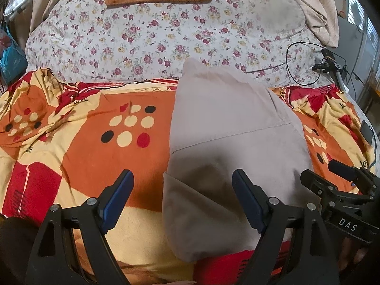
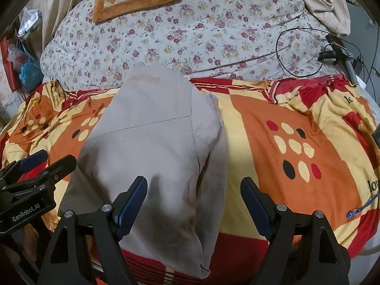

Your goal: Fold large clothes

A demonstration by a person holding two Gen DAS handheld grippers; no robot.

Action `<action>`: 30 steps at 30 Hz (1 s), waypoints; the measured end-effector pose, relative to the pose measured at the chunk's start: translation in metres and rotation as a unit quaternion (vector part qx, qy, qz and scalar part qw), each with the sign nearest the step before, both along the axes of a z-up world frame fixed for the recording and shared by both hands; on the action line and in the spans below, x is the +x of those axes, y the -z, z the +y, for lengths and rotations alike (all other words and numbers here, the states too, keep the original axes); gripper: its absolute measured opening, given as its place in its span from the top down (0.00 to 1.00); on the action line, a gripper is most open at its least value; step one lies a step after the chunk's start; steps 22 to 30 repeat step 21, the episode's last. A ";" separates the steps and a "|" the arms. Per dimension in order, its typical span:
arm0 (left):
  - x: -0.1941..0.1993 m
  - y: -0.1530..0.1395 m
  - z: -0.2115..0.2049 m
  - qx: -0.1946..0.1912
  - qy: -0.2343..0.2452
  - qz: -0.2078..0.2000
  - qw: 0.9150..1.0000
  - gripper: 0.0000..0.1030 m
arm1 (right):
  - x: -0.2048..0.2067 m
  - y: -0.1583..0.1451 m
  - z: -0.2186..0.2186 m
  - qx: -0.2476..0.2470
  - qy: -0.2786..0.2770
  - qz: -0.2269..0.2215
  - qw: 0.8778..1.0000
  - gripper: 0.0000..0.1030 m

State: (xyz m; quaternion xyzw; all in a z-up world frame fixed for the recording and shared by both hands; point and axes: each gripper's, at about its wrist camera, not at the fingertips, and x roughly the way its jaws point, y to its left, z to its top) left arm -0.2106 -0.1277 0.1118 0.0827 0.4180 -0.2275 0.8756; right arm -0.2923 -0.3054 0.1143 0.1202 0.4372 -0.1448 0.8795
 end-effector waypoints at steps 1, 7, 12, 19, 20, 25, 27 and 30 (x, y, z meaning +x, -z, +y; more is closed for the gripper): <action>0.000 0.000 0.000 -0.001 0.000 0.000 1.000 0.17 | 0.001 0.001 0.000 0.000 -0.001 0.002 1.000 0.20; 0.002 0.004 0.000 0.000 -0.002 0.006 1.000 0.17 | 0.003 0.003 0.001 -0.001 -0.006 0.004 1.000 0.20; 0.003 0.005 -0.002 0.000 -0.002 0.009 1.000 0.17 | 0.004 0.004 0.001 -0.001 -0.008 0.006 1.000 0.20; 0.006 0.009 -0.002 0.001 0.002 0.006 1.000 0.17 | 0.008 0.008 0.002 0.001 -0.013 0.009 1.000 0.20; 0.008 0.010 -0.002 0.001 0.003 0.007 1.000 0.17 | 0.009 0.009 0.001 0.002 -0.015 0.009 1.000 0.20; 0.011 0.011 -0.001 0.001 0.002 0.008 1.000 0.17 | 0.011 0.009 -0.001 0.002 -0.017 0.009 1.000 0.20; 0.011 0.011 -0.001 0.001 0.002 0.008 1.000 0.17 | 0.011 0.009 -0.001 0.002 -0.017 0.009 1.000 0.20; 0.011 0.011 -0.001 0.001 0.002 0.008 1.000 0.17 | 0.011 0.009 -0.001 0.002 -0.017 0.009 1.000 0.20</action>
